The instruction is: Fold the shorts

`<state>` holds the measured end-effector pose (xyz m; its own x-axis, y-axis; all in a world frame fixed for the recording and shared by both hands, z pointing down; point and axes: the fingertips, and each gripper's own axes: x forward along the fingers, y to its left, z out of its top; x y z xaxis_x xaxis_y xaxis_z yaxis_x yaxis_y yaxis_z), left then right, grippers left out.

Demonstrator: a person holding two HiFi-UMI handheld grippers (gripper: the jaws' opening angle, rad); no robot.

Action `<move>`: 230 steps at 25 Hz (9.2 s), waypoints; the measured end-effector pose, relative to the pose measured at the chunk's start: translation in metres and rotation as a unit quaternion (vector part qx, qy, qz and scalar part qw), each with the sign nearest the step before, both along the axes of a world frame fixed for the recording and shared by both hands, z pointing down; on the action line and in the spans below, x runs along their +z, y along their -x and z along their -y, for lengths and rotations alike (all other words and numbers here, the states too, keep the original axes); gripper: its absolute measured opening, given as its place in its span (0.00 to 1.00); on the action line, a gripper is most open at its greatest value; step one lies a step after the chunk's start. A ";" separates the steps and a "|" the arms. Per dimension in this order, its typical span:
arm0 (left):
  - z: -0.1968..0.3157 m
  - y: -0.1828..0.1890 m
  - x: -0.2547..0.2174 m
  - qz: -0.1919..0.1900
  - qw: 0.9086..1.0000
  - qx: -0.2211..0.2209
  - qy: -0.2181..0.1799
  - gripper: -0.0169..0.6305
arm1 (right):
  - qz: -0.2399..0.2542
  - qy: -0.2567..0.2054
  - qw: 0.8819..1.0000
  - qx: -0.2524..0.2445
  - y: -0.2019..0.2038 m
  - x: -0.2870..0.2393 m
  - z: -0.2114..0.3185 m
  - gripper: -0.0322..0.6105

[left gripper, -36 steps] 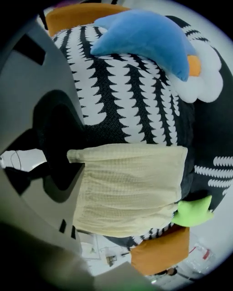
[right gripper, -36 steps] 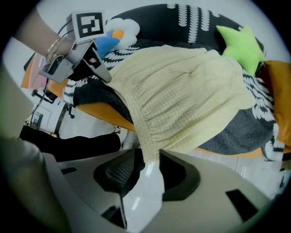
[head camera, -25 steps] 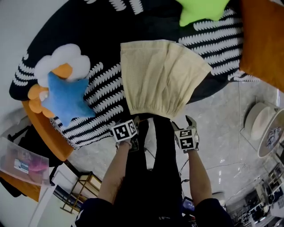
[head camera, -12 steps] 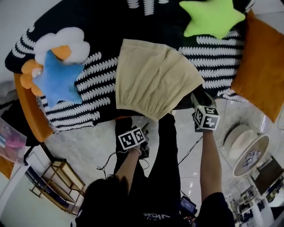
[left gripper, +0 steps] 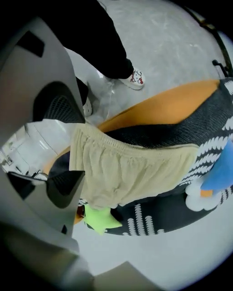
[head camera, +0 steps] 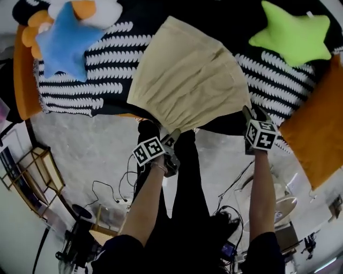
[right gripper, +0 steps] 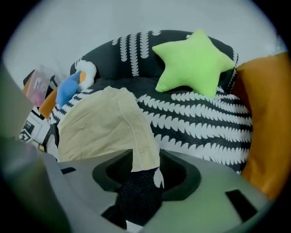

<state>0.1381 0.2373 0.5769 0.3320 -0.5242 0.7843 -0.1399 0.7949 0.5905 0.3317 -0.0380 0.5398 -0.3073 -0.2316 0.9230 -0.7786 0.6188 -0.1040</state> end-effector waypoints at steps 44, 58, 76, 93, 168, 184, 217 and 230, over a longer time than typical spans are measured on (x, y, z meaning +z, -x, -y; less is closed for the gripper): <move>-0.005 -0.021 -0.051 -0.079 0.990 -0.072 -0.097 0.09 | -0.020 0.150 0.988 0.014 -0.035 -0.039 -0.004 0.10; 0.027 0.056 -0.110 -0.027 0.992 -0.102 -0.062 0.09 | -0.089 0.086 0.992 -0.040 0.078 -0.119 0.060 0.10; 0.059 0.176 -0.097 -0.133 0.972 -0.192 -0.023 0.09 | -0.144 0.089 0.972 -0.163 0.307 -0.102 0.131 0.11; 0.054 0.224 -0.015 -0.071 0.946 -0.303 0.093 0.11 | -0.200 0.149 0.933 -0.261 0.435 0.033 0.135 0.11; 0.392 0.228 0.014 0.103 0.781 0.602 -0.135 0.30 | 0.157 0.131 0.965 0.163 0.177 0.034 0.109 0.39; 0.390 0.225 0.009 0.196 0.631 0.721 -0.211 0.08 | 0.158 0.101 0.980 0.069 0.194 0.021 0.114 0.15; 0.259 0.264 -0.126 0.316 0.603 0.649 -0.340 0.07 | 0.156 -0.115 0.974 -0.116 0.234 -0.118 -0.057 0.11; 0.138 0.270 -0.112 0.338 0.515 0.713 -0.336 0.07 | 0.052 -0.153 0.948 -0.273 0.248 -0.080 -0.197 0.11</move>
<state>-0.1319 0.0996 0.4653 0.5250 -0.3546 0.7737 -0.6522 -0.7516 0.0981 0.0841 0.1586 0.4601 -0.5443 -0.2632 0.7965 -0.3290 0.9404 0.0859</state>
